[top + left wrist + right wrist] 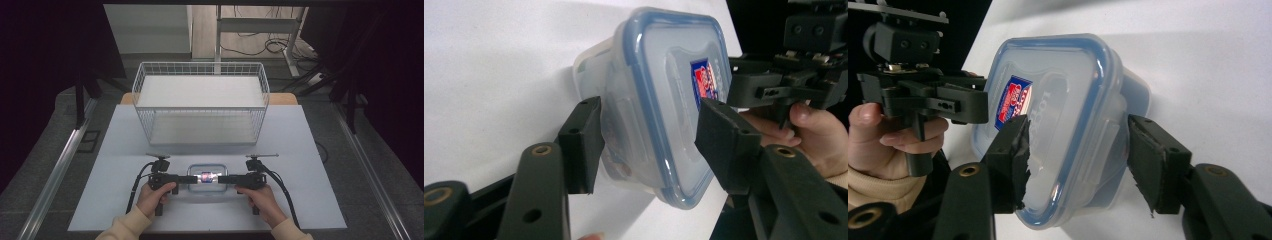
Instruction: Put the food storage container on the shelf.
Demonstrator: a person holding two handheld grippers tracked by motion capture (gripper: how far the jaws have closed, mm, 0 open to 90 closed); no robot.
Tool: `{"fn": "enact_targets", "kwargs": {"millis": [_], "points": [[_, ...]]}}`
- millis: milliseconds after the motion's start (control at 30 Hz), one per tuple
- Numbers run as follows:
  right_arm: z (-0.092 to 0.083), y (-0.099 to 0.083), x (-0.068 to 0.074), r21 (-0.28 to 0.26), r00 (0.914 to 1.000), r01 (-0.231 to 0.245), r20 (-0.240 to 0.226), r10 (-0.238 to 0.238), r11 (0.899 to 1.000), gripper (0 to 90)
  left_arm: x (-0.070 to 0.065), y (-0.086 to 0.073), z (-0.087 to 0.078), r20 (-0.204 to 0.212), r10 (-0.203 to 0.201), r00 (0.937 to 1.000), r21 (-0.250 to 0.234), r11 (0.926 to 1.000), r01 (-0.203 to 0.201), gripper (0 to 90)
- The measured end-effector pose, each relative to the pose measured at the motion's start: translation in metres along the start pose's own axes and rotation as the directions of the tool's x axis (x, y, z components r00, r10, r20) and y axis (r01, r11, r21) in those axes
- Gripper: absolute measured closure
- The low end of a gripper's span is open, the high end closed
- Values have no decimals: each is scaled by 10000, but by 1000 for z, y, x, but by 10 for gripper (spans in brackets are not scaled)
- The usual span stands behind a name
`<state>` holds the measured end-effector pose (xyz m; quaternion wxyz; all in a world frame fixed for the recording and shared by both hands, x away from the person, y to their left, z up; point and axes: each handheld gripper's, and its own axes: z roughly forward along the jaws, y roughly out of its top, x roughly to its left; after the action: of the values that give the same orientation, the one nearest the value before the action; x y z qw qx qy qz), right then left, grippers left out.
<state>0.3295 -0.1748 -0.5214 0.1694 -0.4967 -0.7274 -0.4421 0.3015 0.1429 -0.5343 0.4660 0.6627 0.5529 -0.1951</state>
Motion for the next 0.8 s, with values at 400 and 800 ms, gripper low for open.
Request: {"fn": "enact_targets", "kwargs": {"millis": [400,800], "points": [[-7,-9,6,-275,9999,112,-57,-113,9996,505,-7,-5,-5,-158,302,9994,-158,9994,-304,484],[-8,-10,9,-353,9998,112,-131,-117,9993,522,-11,-6,-8,-329,408,9986,-221,9989,-415,491]]}}
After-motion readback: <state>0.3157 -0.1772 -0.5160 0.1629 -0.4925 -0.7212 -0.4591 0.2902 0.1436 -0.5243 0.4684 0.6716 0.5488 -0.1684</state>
